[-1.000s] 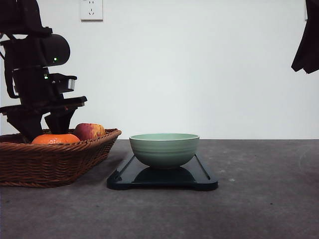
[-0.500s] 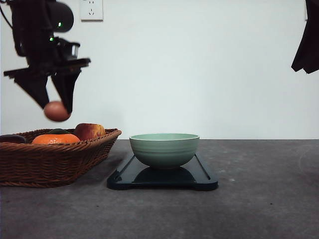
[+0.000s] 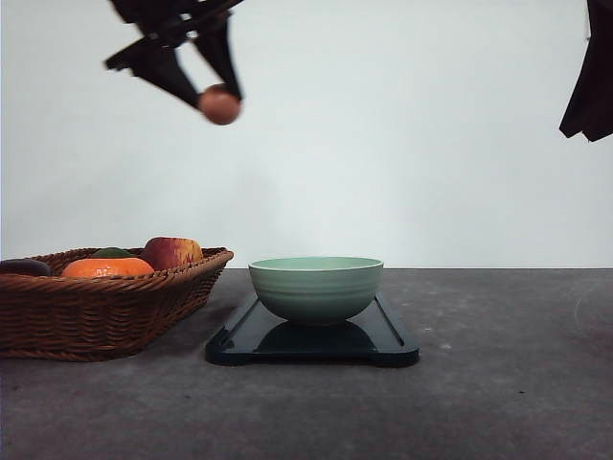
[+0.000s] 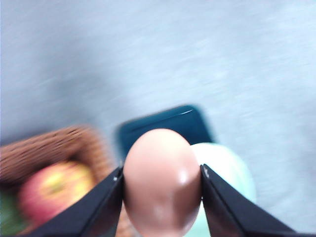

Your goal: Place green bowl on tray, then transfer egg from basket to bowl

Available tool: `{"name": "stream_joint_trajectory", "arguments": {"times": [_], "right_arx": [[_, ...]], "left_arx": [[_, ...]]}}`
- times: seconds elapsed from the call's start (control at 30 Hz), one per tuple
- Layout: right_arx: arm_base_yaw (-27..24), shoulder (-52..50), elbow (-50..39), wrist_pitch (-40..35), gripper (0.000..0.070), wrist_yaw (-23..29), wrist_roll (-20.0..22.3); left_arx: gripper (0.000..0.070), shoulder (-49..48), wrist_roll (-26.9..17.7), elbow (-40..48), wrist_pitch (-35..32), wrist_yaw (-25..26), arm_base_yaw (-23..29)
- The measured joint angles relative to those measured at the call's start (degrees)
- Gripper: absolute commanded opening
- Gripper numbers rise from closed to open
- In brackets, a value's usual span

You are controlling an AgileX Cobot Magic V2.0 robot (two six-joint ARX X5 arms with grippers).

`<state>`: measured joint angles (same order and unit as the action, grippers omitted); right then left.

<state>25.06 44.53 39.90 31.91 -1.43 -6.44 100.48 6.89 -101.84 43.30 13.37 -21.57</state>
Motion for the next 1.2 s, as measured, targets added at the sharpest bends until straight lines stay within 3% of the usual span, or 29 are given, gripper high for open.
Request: {"name": "stream_joint_trajectory", "arguments": {"times": [0.17, 0.4, 1.2], "right_arx": [[0.0, 0.0, 0.0, 0.0, 0.0146, 0.0, 0.0], [0.0, 0.0, 0.0, 0.9, 0.0146, 0.0, 0.0], [0.0, 0.0, 0.0, 1.9, 0.0146, 0.0, 0.0]], "left_arx": [[0.0215, 0.1, 0.7, 0.0, -4.6, -0.2, -5.6], [0.0213, 2.2, 0.2, 0.0, -7.6, -6.0, -11.5], [0.0210, 19.3, 0.2, 0.0, -6.2, -7.5, -13.6]]}}
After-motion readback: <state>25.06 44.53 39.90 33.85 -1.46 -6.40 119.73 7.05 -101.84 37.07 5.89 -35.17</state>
